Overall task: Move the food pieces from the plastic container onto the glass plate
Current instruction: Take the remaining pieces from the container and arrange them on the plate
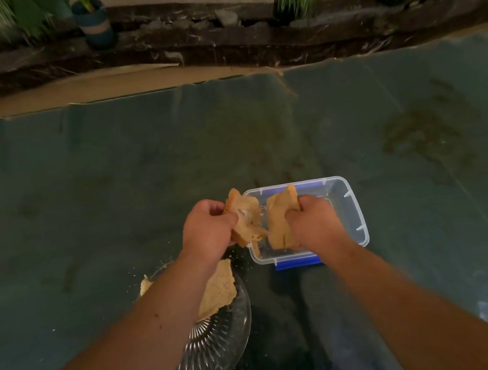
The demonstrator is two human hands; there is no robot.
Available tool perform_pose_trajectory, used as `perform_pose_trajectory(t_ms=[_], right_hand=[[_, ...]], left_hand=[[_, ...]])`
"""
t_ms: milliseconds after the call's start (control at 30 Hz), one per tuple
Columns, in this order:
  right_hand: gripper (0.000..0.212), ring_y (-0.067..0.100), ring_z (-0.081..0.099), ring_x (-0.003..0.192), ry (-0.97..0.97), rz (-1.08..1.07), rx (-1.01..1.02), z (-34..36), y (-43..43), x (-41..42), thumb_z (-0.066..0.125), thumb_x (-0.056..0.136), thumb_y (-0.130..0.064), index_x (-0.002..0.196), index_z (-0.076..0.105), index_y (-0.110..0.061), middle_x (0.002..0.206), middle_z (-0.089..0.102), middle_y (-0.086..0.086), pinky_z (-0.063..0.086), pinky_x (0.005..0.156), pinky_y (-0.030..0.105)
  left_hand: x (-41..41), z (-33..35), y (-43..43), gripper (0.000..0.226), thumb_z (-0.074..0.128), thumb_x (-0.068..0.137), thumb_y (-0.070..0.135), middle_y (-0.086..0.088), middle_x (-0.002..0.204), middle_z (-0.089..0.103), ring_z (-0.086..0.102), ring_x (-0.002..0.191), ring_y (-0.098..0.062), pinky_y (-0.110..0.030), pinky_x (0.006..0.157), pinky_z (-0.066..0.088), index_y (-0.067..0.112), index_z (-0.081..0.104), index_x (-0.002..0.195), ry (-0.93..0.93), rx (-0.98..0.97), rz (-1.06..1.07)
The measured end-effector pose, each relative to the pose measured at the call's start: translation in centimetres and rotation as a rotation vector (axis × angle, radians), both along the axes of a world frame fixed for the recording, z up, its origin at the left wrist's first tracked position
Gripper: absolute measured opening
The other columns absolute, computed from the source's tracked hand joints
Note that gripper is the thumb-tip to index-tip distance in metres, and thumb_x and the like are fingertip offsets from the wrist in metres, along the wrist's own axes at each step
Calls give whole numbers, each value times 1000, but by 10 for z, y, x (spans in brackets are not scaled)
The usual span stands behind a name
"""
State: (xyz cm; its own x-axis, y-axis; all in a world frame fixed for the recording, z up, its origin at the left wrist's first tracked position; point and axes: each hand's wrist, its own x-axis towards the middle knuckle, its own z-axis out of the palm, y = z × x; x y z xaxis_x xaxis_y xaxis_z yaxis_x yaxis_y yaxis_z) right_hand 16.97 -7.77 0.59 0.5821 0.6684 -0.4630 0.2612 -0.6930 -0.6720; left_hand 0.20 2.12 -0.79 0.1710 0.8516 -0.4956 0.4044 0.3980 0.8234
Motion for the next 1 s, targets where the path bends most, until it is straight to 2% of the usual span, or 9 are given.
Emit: perform_pose_trajectory(t_ms=[100, 233, 367, 500, 633, 700, 767, 900, 1000], right_hand=[[28, 15, 64, 75, -24, -34, 19, 15, -5, -11, 52, 104, -36, 83, 66, -24, 83, 71, -1, 43, 60, 28], [23, 10, 67, 77, 65, -69, 80, 22, -13, -48, 56, 100, -33, 79, 66, -29, 85, 72, -10, 51, 58, 26], [13, 22, 72, 85, 211, -31, -18, -5, -22, -99, 58, 98, -24, 90, 69, -26, 96, 73, 3, 66, 68, 43], [13, 24, 68, 93, 349, 28, -161, -40, -31, -142, 56, 98, -20, 97, 68, -27, 109, 69, 4, 65, 57, 34], [10, 27, 67, 98, 480, 18, -218, -65, -33, -164, 60, 98, -23, 100, 68, -29, 113, 67, 3, 65, 60, 38], [7, 19, 66, 91, 287, 152, -242, -77, -36, -167, 61, 97, -25, 97, 68, -23, 105, 68, 2, 58, 67, 32], [7, 11, 60, 80, 43, 349, -302, -84, -42, -167, 59, 97, -28, 94, 62, -23, 95, 63, -1, 47, 63, 29], [15, 16, 57, 79, -229, 451, -340, -83, -49, -165, 58, 98, -35, 104, 65, -23, 89, 61, -4, 44, 70, 32], [19, 21, 65, 89, -378, 492, -317, -75, -50, -166, 58, 98, -38, 109, 63, -23, 104, 71, 3, 52, 73, 36]], left_hand=[[-37, 17, 8, 16, 75, 89, 8, -10, 104, 72, 75, 87, -24, -38, 62, 65, 17, 65, 99, -101, -59, 43], [-101, 22, 11, 17, 75, 90, 6, -15, 107, 73, 76, 86, -25, -38, 61, 63, 14, 63, 99, -146, -141, 91], [-161, 7, -6, 19, 74, 91, 3, -14, 97, 76, 77, 70, -19, -34, 54, 62, 8, 63, 105, -195, -260, 126], [-207, -21, -28, 21, 72, 92, 6, -15, 106, 76, 74, 88, -26, -50, 86, 62, 8, 63, 110, -263, -431, 117], [-242, -43, -44, 19, 73, 90, 7, -12, 102, 77, 75, 86, -24, -37, 67, 62, 10, 64, 106, -351, -577, 164], [-253, -54, -52, 19, 73, 91, 6, -12, 106, 77, 77, 84, -24, -34, 60, 62, 10, 64, 107, -226, -552, 132], [-259, -66, -58, 18, 73, 91, 5, -16, 112, 73, 76, 87, -28, -38, 60, 64, 12, 63, 104, 45, -436, 47], [-267, -73, -63, 26, 74, 87, 30, 2, 90, 63, 64, 83, -24, -39, 70, 54, 22, 55, 104, 611, -64, -263], [-266, -71, -64, 40, 73, 83, 36, 6, 101, 52, 56, 83, -22, -38, 68, 48, 29, 48, 114, 692, 161, -340]])
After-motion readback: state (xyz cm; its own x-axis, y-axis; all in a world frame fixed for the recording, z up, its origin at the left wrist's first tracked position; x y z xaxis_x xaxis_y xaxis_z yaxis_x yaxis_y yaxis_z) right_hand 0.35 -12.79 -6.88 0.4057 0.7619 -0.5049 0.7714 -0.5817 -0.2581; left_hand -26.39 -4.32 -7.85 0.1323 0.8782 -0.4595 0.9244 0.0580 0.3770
